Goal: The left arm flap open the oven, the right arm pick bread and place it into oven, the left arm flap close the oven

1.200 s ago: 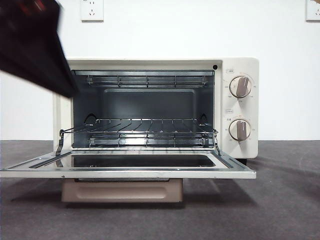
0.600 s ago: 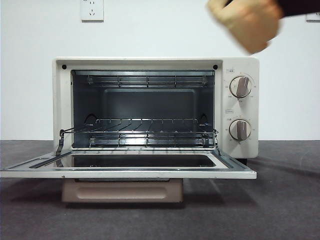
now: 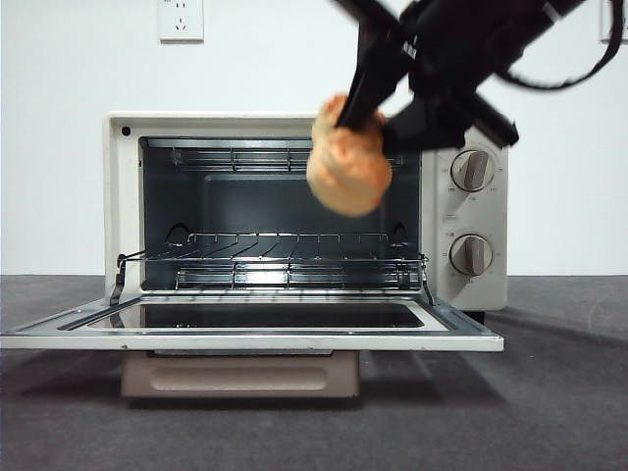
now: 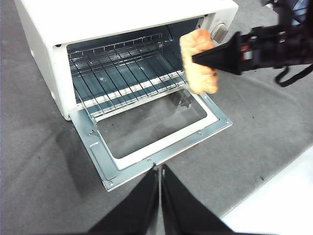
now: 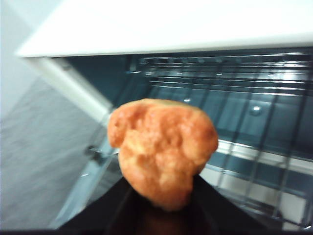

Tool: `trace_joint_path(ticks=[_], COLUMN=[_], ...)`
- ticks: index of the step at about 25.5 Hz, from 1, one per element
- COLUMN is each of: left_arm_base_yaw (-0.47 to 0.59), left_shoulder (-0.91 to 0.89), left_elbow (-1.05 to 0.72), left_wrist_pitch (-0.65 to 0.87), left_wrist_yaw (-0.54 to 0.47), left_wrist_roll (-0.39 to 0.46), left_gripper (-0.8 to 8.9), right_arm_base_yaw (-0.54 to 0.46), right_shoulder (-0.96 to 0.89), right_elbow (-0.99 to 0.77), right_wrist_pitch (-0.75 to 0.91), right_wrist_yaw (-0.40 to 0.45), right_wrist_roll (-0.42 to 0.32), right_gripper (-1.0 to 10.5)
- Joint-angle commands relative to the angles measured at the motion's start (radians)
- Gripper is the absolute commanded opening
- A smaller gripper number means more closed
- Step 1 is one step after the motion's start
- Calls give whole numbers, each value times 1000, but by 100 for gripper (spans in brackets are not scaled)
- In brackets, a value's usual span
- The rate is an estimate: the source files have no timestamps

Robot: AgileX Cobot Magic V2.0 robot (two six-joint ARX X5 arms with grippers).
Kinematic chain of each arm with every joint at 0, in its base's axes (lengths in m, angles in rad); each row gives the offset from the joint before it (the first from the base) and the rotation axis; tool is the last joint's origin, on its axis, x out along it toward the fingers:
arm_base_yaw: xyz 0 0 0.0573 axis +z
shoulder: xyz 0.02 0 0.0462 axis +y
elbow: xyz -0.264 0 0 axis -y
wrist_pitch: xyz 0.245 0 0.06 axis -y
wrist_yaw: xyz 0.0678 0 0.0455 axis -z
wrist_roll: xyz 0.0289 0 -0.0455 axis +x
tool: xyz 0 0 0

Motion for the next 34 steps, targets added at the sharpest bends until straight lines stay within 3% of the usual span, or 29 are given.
trace_joint_path(ticks=[1,7,22,28,34], left_arm_base_yaw=[-9,-9,-9,-9,-9], left_shoulder=[2,3,3,3,3], left_elbow=[21,21,21,21,21], left_wrist_pitch=[10,10,-35,-35,-35], left_wrist_yaw=[-5,-5,-5,-5,-5], left_wrist_roll=[20,20,47,66,69], left_gripper=[9,9,9,9,9], right_arm_base_yaw=[11,10,3,-5,-7], right_shoulder=[58,148,263,278,280], right_elbow=[15,20,81,82,82], right_wrist_pitch=[46,169,213,243,243], right_wrist_yaw=[38,87,212,221,221], right_wrist_roll=[18,18,18,18,18], right_gripper=[105,105,105,107,285])
